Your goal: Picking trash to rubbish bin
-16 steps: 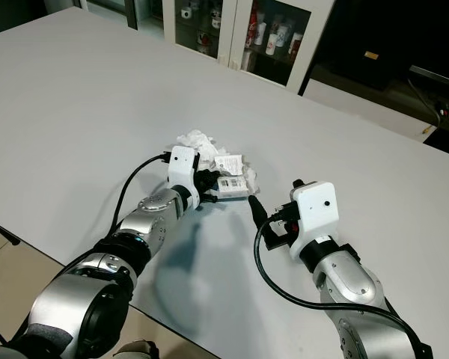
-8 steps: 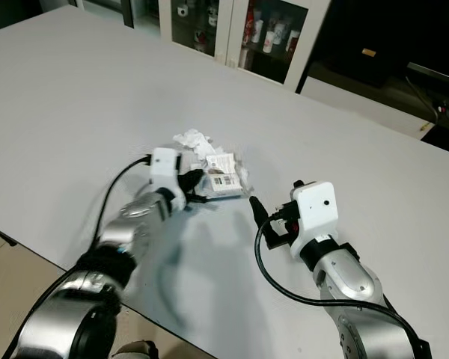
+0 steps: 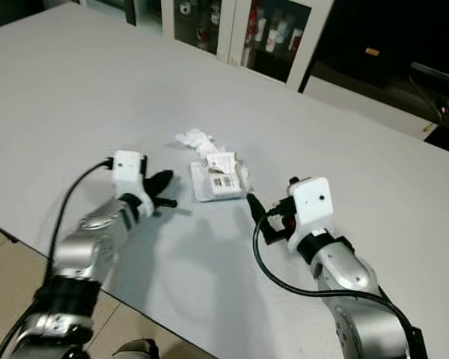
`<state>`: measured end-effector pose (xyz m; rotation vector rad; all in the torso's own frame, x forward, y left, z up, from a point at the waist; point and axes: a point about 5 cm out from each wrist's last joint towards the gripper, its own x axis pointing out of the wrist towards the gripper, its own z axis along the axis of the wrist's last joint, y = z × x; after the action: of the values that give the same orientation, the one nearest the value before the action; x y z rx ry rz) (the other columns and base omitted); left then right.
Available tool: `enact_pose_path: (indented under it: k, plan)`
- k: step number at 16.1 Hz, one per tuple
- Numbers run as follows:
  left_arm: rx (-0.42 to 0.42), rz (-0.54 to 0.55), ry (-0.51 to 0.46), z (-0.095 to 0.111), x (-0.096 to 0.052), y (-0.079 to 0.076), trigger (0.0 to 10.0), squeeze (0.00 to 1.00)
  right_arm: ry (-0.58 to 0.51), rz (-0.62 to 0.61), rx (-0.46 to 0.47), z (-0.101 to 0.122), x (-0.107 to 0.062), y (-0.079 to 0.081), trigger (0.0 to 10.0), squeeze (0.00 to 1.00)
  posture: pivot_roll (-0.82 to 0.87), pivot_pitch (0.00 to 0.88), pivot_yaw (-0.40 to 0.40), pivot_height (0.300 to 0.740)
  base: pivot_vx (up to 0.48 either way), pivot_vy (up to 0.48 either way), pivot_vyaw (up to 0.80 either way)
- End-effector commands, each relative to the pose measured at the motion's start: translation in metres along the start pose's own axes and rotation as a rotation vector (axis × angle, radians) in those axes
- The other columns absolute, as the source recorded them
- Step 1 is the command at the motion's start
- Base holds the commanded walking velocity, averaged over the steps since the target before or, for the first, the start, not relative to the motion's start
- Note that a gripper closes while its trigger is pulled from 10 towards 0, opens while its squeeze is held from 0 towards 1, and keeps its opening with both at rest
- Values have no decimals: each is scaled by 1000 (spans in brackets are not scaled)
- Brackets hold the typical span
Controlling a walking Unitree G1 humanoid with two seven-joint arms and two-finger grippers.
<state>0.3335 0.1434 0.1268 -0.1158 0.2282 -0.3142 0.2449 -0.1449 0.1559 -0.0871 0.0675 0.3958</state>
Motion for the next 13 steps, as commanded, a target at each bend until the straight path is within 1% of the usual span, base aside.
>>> enact_pose_path:
  k: [1, 2, 3, 4, 5, 6, 7, 8, 9, 11, 13]
  plan:
    - [7, -23, 8, 0, -2, -8, 0, 0, 0, -9, -20, 0, 0, -4, 10000, 0, 215, 113, -148, 740, 0, 0, 0]
    - [17, -22, -1, 5, -7, -8, 0, 0, -1, -3, -20, -1, 1, -4, 10000, 0, 221, 111, -150, 740, 0, 0, 0]
    - [32, -26, -47, 17, -11, -13, 0, 0, -2, 3, -23, -1, 4, -4, 10000, 0, 231, 109, -152, 740, 0, 0, 0]
    - [41, -35, -78, 26, -13, -16, 0, 0, -4, 6, -25, -1, 5, -4, 10000, 0, 231, 109, -152, 740, 0, 0, 0]
    - [47, -40, -92, 30, -14, -19, 0, 0, -5, 8, -26, -1, 5, -4, 10000, 0, 231, 109, -152, 740, 0, 0, 0]
    - [74, -59, -128, 39, -11, -26, 0, 1000, -8, 15, -30, -1, 7, -3, 10000, 0, 231, 109, -152, 740, 0, 0, 0]
    - [60, -81, -141, 43, -10, -31, 6196, 1000, -10, 18, -33, -1, 8, -3, 10000, 0, 231, 109, -152, 740, 0, 0, 0]
    - [-47, -145, -153, 46, -8, -41, 10000, 1000, -12, 17, -36, 0, 8, -4, 10000, 0, 230, 98, -156, 740, 0, 0, 0]
    - [-74, -162, -149, 45, -6, -46, 10000, 1000, -12, 16, -38, -1, 8, -4, 10000, 0, 230, 98, -156, 740, 0, 0, 0]
    - [-145, -198, -108, 35, 1, -54, 10000, 1000, -14, 10, -39, -1, 7, -6, 10000, 0, 223, 94, -156, 740, 0, 0, 0]
    - [-197, -213, -95, 29, 6, -56, 10000, 1000, -14, 8, -41, 0, 7, -6, 10000, 0, 214, 95, -157, 740, 0, 0, 0]
